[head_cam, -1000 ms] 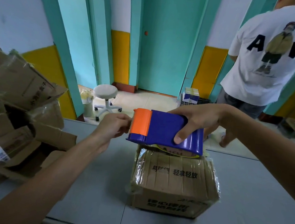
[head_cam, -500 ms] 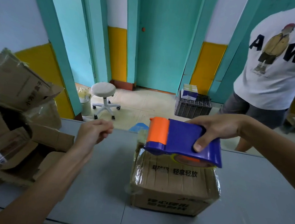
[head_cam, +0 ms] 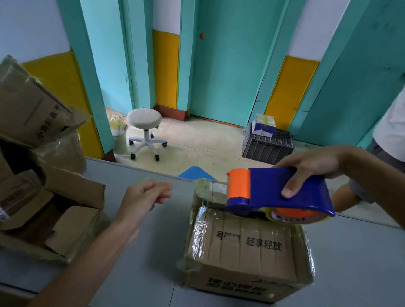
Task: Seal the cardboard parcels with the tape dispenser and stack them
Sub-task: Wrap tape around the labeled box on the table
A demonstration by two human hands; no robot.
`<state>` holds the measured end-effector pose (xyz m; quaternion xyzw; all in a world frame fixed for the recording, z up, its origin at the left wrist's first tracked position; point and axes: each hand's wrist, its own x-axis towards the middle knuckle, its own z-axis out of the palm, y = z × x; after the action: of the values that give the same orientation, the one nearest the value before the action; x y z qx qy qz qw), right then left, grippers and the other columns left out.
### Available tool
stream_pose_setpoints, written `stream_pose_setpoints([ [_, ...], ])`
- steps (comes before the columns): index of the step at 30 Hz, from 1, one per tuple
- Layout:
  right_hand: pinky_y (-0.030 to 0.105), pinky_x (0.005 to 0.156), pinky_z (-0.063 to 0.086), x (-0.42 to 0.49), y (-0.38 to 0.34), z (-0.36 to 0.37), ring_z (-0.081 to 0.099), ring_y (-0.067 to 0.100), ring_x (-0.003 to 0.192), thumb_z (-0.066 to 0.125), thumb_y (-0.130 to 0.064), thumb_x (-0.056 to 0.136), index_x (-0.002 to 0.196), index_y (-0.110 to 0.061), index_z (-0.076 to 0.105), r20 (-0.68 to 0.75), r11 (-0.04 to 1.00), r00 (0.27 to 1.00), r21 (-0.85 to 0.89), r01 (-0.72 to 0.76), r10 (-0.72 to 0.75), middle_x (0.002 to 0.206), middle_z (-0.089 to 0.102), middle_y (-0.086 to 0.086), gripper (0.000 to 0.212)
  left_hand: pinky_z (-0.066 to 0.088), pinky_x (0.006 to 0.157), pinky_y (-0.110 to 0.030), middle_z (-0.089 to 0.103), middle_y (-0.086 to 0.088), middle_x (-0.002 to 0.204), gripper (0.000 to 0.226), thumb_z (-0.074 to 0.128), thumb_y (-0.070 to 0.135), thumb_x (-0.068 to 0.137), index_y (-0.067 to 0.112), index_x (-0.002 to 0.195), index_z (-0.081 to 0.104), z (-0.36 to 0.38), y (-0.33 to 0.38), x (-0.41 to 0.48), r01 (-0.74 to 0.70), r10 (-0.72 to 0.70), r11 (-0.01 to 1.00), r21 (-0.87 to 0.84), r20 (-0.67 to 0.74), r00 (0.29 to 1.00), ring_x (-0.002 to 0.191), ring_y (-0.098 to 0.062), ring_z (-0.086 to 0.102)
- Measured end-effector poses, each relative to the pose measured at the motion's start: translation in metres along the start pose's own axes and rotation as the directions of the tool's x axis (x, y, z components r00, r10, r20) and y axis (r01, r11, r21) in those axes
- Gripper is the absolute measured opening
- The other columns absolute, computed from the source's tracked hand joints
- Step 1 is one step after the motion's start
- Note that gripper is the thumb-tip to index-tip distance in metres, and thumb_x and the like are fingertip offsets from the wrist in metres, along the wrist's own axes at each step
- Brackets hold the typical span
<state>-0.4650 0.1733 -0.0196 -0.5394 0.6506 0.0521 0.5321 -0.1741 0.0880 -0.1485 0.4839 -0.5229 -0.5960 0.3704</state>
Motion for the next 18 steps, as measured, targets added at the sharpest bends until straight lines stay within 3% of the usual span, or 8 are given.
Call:
stream_pose_setpoints([
  [3, 0.023, 0.065, 0.055, 0.023, -0.002, 0.001, 0.070, 0.014, 0.080, 0.088, -0.058, 0.023, 0.112, -0.015, 0.057, 0.025, 0.996, 0.996, 0.007, -0.086, 0.085, 0.091, 0.073, -0.002, 0.104, 0.042, 0.071, -0.024, 0.066, 0.001, 0.074, 0.009, 0.064, 0.017, 0.085, 0.014, 0.078, 0.067, -0.006, -0.003, -0.001, 0.025, -0.027, 0.999, 0.038, 0.032, 0.999, 0.074, -0.011, 0.057],
  [6, 0.026, 0.070, 0.056, 0.046, -0.008, 0.005, 0.069, 0.016, 0.081, 0.088, -0.049, 0.035, 0.109, -0.015, 0.059, 0.092, 0.991, 0.987, -0.044, -0.126, 0.129, 0.094, 0.072, 0.001, 0.087, 0.046, 0.075, -0.026, 0.065, 0.000, 0.067, 0.012, 0.063, 0.013, 0.085, 0.010, 0.074, 0.068, -0.011, -0.010, -0.001, 0.028, -0.030, 0.998, 0.053, 0.037, 0.999, 0.067, -0.010, 0.056],
  [8, 0.028, 0.073, 0.056, 0.053, -0.015, 0.006, 0.068, 0.016, 0.080, 0.079, -0.041, 0.045, 0.109, -0.015, 0.059, 0.083, 0.986, 0.983, -0.059, -0.159, 0.163, 0.095, 0.071, 0.002, 0.072, 0.047, 0.072, -0.025, 0.064, 0.004, 0.059, 0.015, 0.064, 0.012, 0.085, 0.009, 0.070, 0.068, -0.015, -0.020, 0.004, 0.022, -0.023, 0.996, 0.087, 0.021, 1.000, 0.059, -0.006, 0.055],
  [11, 0.028, 0.072, 0.056, 0.056, -0.020, 0.007, 0.067, 0.017, 0.080, 0.077, -0.036, 0.050, 0.113, -0.014, 0.057, 0.066, 0.980, 0.979, -0.065, -0.189, 0.194, 0.094, 0.069, 0.003, 0.069, 0.042, 0.061, -0.019, 0.061, 0.006, 0.051, 0.020, 0.065, 0.012, 0.085, 0.010, 0.065, 0.066, -0.014, -0.040, 0.010, 0.042, -0.040, 0.990, 0.131, -0.013, 0.999, 0.050, -0.002, 0.052],
  [14, 0.026, 0.070, 0.056, 0.057, -0.021, 0.009, 0.066, 0.017, 0.079, 0.074, -0.031, 0.056, 0.112, -0.012, 0.056, 0.035, 0.977, 0.978, -0.068, -0.201, 0.204, 0.097, 0.068, 0.005, 0.062, 0.039, 0.053, -0.013, 0.063, 0.001, 0.061, 0.020, 0.063, 0.012, 0.086, 0.012, 0.067, 0.065, -0.010, -0.059, 0.014, 0.087, -0.084, 0.991, 0.101, -0.038, 0.996, 0.056, -0.007, 0.051],
  [18, 0.025, 0.070, 0.055, 0.061, -0.024, 0.013, 0.067, 0.014, 0.078, 0.069, -0.032, 0.061, 0.107, -0.016, 0.058, 0.032, 0.973, 0.976, -0.090, -0.212, 0.215, 0.094, 0.069, 0.002, 0.050, 0.036, 0.056, -0.019, 0.063, -0.002, 0.066, 0.020, 0.061, 0.011, 0.087, 0.014, 0.068, 0.064, 0.007, -0.083, 0.017, 0.171, -0.169, 0.983, 0.069, -0.027, 0.985, 0.062, -0.012, 0.050],
])
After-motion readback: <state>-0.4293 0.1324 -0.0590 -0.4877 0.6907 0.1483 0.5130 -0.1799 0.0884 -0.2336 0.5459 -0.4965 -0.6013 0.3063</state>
